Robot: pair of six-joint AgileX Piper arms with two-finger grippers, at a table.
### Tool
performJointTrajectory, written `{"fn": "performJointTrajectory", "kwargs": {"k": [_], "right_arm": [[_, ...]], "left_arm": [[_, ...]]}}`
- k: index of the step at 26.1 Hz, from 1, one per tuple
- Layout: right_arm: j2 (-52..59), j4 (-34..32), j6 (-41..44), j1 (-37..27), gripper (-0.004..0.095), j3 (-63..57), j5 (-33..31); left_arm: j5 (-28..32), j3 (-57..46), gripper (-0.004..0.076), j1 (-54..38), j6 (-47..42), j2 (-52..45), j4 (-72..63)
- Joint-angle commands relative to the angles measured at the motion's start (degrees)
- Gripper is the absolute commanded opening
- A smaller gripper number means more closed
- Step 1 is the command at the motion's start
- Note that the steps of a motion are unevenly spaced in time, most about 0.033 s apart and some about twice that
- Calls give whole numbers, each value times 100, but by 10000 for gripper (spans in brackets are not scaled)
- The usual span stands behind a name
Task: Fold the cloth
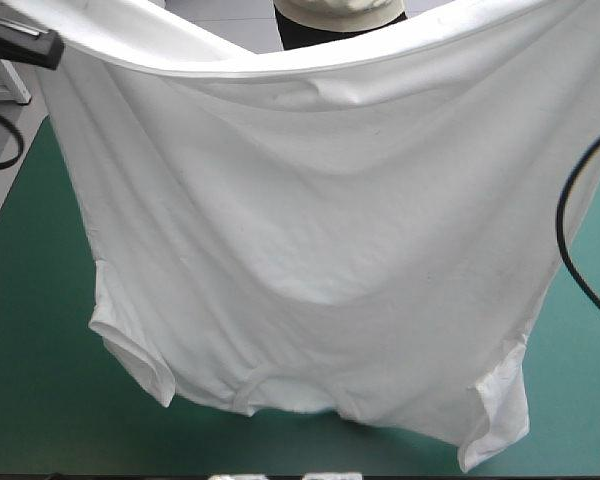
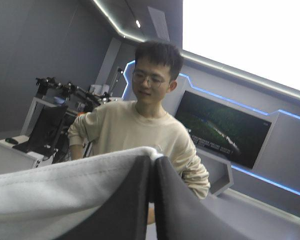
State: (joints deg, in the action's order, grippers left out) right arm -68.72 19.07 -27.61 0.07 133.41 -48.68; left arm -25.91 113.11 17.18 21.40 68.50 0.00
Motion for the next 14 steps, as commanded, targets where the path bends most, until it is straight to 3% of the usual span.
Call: {"fn": "performJointTrajectory", "kwargs": {"k": [1, 8, 11, 14], "right_arm": [[-408, 3, 10, 6, -17, 44, 422], [-1528, 266, 61, 6, -17, 44, 800], [-2028, 779, -197, 6, -17, 56, 1447], [-2150, 1191, -653, 6, -17, 118, 2028]], "left_arm": [[484, 116, -9, 37, -358, 330, 0], [1403, 116, -9, 37, -708, 1329, 0], [2591, 255, -9, -43, -685, 1884, 0], [2471, 1207, -9, -274, -685, 2327, 0]]}}
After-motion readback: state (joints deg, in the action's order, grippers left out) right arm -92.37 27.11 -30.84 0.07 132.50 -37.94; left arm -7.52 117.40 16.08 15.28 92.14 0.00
